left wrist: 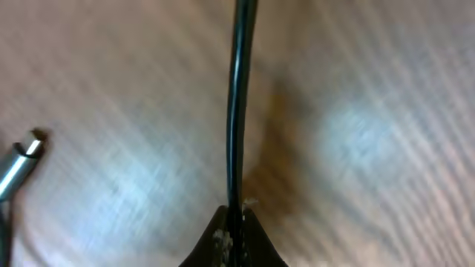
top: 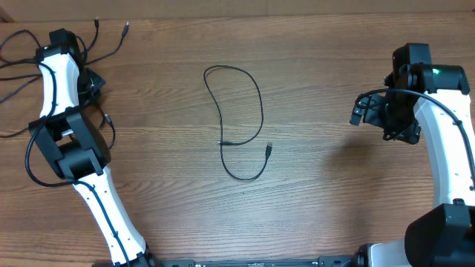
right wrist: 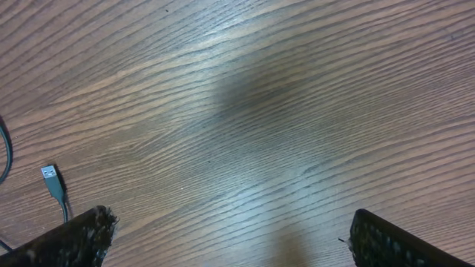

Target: Untangle cables

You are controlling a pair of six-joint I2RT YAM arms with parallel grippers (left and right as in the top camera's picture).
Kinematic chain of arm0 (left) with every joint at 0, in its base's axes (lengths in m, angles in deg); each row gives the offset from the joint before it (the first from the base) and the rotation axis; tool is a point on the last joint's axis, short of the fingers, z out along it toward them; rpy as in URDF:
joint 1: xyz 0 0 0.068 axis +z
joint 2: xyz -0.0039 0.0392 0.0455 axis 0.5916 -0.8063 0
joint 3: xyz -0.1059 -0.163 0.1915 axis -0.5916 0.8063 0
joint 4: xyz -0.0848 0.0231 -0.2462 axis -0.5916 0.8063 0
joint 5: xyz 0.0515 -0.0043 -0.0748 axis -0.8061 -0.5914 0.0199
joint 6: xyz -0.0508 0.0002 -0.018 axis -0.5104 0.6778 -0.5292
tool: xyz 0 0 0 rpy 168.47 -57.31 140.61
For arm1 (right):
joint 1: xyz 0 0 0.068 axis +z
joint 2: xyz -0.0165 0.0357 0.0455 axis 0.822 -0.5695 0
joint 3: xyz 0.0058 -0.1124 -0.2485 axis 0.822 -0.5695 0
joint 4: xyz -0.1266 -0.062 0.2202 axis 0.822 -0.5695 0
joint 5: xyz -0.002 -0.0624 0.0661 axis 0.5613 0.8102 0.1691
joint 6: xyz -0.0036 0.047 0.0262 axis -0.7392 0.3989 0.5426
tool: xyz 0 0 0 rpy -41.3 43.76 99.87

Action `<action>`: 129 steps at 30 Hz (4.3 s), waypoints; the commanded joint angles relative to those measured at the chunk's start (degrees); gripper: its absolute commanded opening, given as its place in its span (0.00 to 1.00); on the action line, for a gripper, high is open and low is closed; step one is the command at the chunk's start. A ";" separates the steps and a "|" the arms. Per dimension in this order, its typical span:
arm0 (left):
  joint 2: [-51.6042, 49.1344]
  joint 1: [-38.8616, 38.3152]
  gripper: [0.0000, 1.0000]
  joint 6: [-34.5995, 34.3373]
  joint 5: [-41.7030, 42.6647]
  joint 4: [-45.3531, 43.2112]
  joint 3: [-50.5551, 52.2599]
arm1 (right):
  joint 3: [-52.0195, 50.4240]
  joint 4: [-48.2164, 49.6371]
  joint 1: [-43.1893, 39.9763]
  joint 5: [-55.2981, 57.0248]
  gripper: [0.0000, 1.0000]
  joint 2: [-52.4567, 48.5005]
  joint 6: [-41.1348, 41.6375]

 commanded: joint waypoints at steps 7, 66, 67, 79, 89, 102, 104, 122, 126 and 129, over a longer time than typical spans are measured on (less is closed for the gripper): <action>6.86 1.42 0.04 -10.60 -0.70 9.90 0.37 | -0.13 0.07 -0.17 0.55 1.00 -0.07 -0.09; 26.38 15.65 1.00 15.06 13.09 20.68 14.34 | -0.13 0.07 -0.17 0.55 1.00 -0.07 -0.09; 28.87 15.65 1.00 14.32 12.48 15.13 21.97 | -0.13 0.07 -0.17 0.55 1.00 -0.07 -0.09; 29.64 14.23 0.67 11.65 12.24 -15.17 45.88 | -0.13 0.07 -0.17 0.55 1.00 -0.07 -0.09; 29.48 13.99 0.57 9.66 7.98 -20.35 51.54 | -0.13 0.07 -0.17 0.52 1.00 -0.07 -0.09; 25.81 13.66 0.29 3.96 9.97 -21.88 51.60 | -0.13 0.07 -0.17 0.55 1.00 -0.07 -0.09; 24.63 13.62 0.08 3.76 10.40 -21.79 51.60 | -0.13 0.09 -0.17 0.55 1.00 -0.07 -0.09; 24.59 13.40 0.05 -13.25 28.13 -26.51 51.36 | -0.13 0.07 -0.17 0.55 1.00 -0.07 -0.09; 24.61 14.16 0.35 -6.86 23.87 -24.06 49.29 | -0.13 0.07 -0.17 0.55 1.00 -0.07 -0.09; 24.61 14.78 0.60 -1.42 17.73 -19.12 45.11 | -0.13 0.07 -0.17 0.55 1.00 -0.07 -0.09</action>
